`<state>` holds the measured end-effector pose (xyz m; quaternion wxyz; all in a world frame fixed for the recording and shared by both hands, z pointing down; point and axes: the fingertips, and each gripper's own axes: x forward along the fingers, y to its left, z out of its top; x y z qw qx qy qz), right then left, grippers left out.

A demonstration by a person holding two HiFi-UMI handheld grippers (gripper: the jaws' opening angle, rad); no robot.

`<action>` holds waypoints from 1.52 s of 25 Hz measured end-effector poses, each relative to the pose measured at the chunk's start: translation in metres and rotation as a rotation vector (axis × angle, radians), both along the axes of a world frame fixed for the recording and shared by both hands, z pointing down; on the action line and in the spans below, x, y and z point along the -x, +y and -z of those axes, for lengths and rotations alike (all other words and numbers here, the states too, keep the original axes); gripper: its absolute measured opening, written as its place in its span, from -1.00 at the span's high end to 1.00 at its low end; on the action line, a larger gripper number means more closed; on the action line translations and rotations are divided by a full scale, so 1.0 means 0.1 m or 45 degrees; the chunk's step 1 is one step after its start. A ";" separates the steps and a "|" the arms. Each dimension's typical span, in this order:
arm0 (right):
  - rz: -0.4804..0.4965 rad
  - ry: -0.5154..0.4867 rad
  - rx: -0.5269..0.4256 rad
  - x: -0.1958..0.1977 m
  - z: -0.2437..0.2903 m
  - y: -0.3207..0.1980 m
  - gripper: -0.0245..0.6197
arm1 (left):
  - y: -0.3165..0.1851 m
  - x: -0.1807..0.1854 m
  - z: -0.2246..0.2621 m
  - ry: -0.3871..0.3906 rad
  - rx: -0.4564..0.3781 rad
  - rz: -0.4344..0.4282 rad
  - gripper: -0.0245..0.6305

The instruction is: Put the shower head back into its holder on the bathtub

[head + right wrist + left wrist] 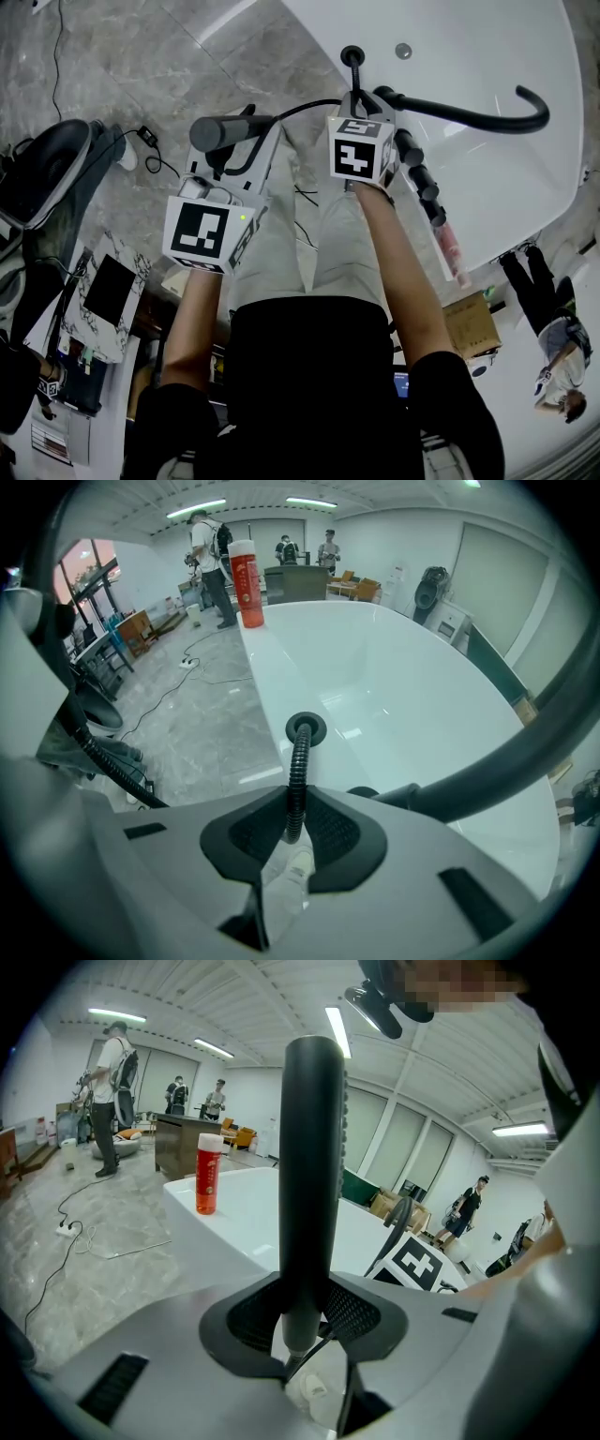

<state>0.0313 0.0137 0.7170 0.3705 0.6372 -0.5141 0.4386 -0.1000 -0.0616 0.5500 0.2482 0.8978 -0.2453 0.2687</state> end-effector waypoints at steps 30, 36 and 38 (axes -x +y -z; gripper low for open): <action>0.003 -0.029 -0.070 -0.11 0.15 -0.57 0.71 | -0.22 -0.01 0.04 0.000 0.000 0.036 0.48; 0.014 -0.021 -0.081 -0.12 0.17 -0.67 0.72 | -0.25 0.01 0.06 0.002 -0.007 0.035 0.48; 0.021 -0.013 -0.083 -0.12 0.16 -0.72 0.72 | -0.27 0.02 0.07 0.001 -0.006 0.042 0.48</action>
